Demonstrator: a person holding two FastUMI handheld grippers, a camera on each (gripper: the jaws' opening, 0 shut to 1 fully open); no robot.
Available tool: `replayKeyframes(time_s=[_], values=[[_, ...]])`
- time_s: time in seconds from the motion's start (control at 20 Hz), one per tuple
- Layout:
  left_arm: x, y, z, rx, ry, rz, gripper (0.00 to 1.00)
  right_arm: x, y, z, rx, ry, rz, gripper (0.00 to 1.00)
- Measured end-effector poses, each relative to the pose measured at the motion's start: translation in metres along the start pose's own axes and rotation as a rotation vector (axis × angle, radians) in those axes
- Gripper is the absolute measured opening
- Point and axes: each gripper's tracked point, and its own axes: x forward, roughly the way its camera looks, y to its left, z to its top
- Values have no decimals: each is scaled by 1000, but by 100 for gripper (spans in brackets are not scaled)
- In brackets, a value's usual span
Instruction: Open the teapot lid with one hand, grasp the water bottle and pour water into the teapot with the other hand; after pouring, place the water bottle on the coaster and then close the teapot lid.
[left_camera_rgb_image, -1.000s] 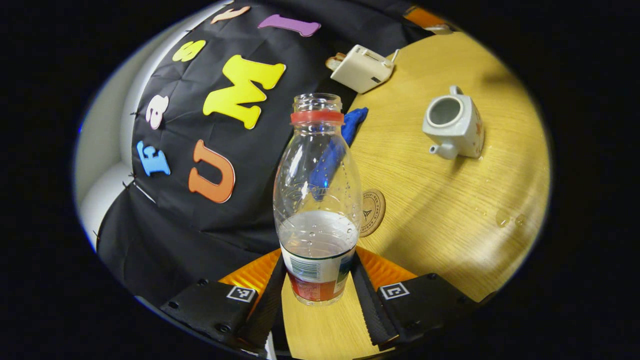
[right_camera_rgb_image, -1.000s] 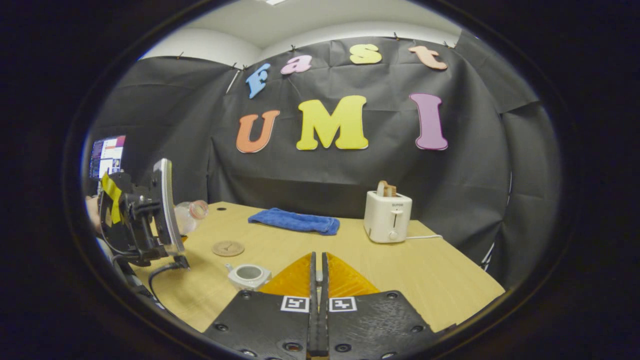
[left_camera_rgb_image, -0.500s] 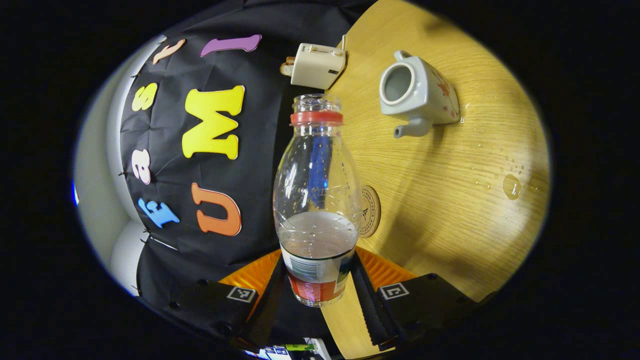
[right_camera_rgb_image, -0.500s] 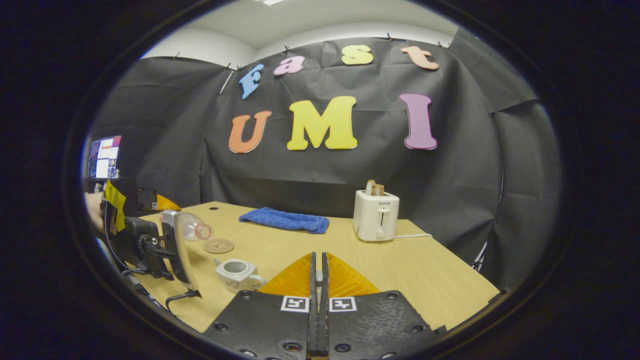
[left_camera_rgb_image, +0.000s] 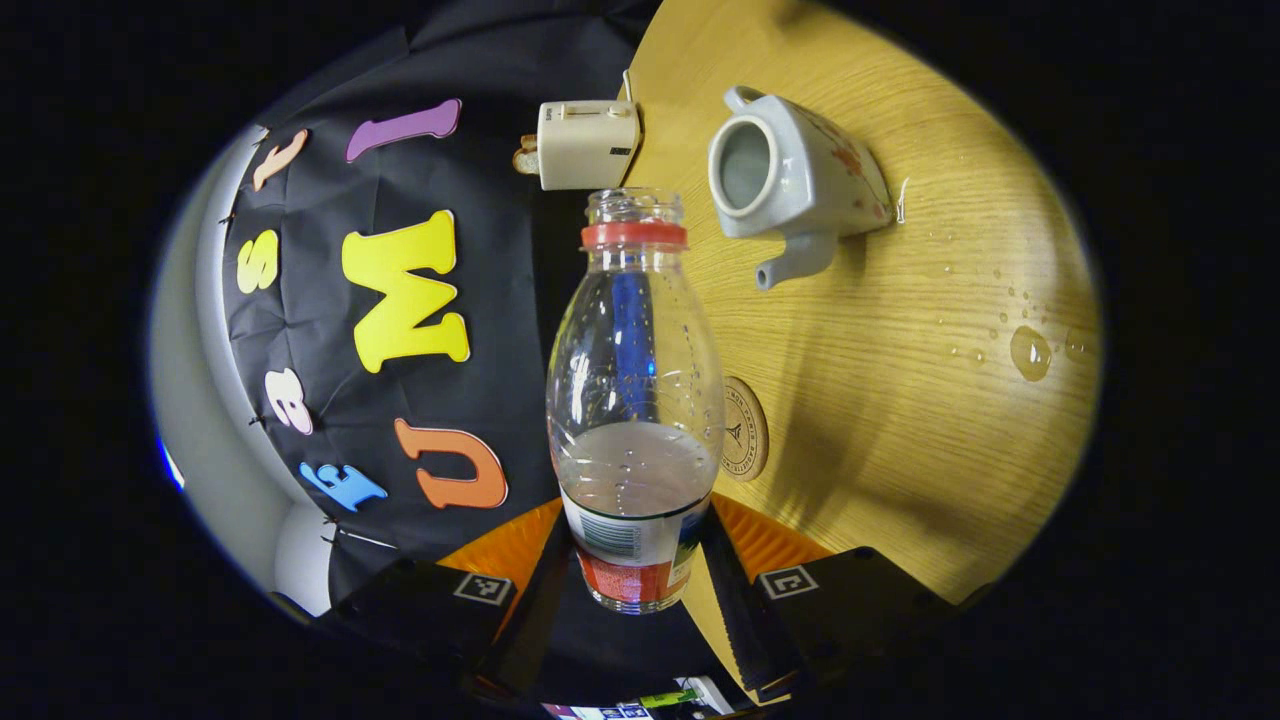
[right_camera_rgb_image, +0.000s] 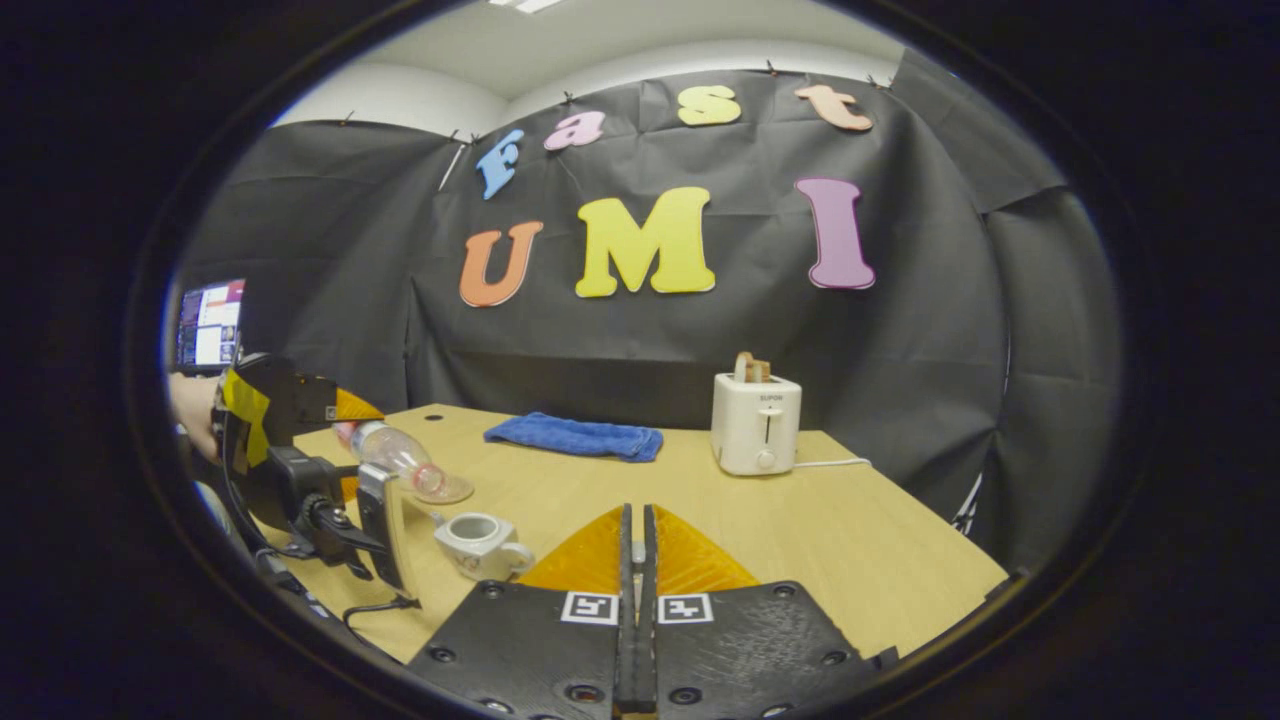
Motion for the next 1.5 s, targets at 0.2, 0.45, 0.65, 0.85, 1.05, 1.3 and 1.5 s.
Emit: replayKeyframes(time_s=[0.2, 0.45, 0.65, 0.85, 1.05, 1.3, 1.5], values=[[2, 12, 7, 63, 0, 24, 74, -1, -7, -1, 6, 0, -9, 0], [8, 20, 10, 118, 6, 37, 75, -1, -11, -1, 14, -3, -13, 0], [8, 20, 9, 167, 15, 56, 75, -2, -13, -5, 17, 3, -12, 0], [9, 24, 13, 199, 16, 71, 74, -3, -14, -6, 22, 3, -13, 0], [12, 29, 16, 228, 18, 79, 74, -4, -14, -5, 21, 0, -12, 0], [12, 32, 16, 275, 31, 87, 74, -5, -14, -8, 23, 3, -12, 0], [13, 37, 17, 303, 33, 108, 74, -5, -15, -8, 28, 5, -11, 0]])
